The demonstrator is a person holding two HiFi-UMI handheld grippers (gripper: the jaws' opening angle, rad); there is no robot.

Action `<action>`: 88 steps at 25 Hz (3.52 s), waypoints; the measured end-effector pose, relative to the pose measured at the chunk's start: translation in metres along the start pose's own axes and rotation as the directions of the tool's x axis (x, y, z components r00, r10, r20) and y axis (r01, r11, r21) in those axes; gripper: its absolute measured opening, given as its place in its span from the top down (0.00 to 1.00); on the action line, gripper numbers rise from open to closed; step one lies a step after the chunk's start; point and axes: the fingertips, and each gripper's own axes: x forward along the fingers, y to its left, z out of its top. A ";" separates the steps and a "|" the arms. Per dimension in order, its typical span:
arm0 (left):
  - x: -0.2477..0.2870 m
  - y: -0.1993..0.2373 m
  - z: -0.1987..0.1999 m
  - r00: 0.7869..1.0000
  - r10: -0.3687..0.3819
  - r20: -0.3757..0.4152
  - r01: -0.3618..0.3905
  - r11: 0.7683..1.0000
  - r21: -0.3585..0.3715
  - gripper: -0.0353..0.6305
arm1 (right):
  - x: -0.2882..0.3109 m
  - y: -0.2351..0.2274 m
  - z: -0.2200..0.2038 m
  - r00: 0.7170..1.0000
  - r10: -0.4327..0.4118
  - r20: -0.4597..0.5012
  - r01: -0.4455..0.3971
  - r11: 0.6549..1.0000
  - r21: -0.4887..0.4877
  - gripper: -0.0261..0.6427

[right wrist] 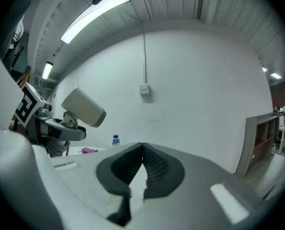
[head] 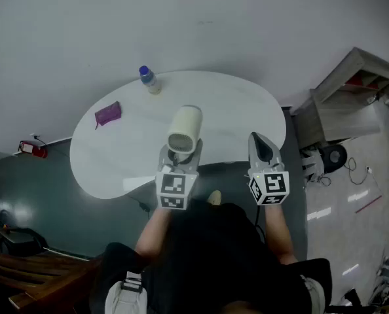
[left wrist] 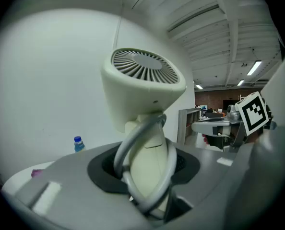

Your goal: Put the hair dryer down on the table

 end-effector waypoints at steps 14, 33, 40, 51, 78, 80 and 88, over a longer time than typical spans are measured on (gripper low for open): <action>0.016 -0.024 0.005 0.998 -0.055 -0.005 0.055 0.998 0.018 0.66 | -0.014 -0.025 -0.003 0.998 -0.064 -0.010 0.064 0.997 0.047 0.96; 0.104 -0.099 -0.002 0.938 -0.328 -0.108 0.336 0.939 0.066 0.66 | -0.043 -0.100 -0.054 0.950 -0.281 -0.135 0.300 0.942 0.150 0.96; 0.161 -0.118 -0.022 0.887 -0.422 -0.187 0.440 0.895 0.071 0.66 | -0.031 -0.135 -0.071 0.910 -0.373 -0.183 0.402 0.900 0.167 0.96; 0.242 -0.134 -0.060 0.810 -0.503 -0.301 0.535 0.844 0.028 0.66 | 0.008 -0.177 -0.103 0.859 -0.430 -0.277 0.492 0.844 0.214 0.96; 0.354 -0.162 -0.152 0.692 -0.507 -0.514 0.572 0.820 -0.038 0.66 | 0.069 -0.231 -0.203 0.804 -0.380 -0.457 0.544 0.780 0.308 0.96; 0.359 -0.165 -0.158 0.682 -0.505 -0.529 0.572 0.819 -0.043 0.66 | 0.071 -0.235 -0.207 0.802 -0.376 -0.464 0.545 0.779 0.311 0.96; 0.380 -0.171 -0.178 0.661 -0.492 -0.566 0.570 0.820 -0.049 0.66 | 0.079 -0.247 -0.222 0.796 -0.354 -0.492 0.542 0.778 0.317 0.96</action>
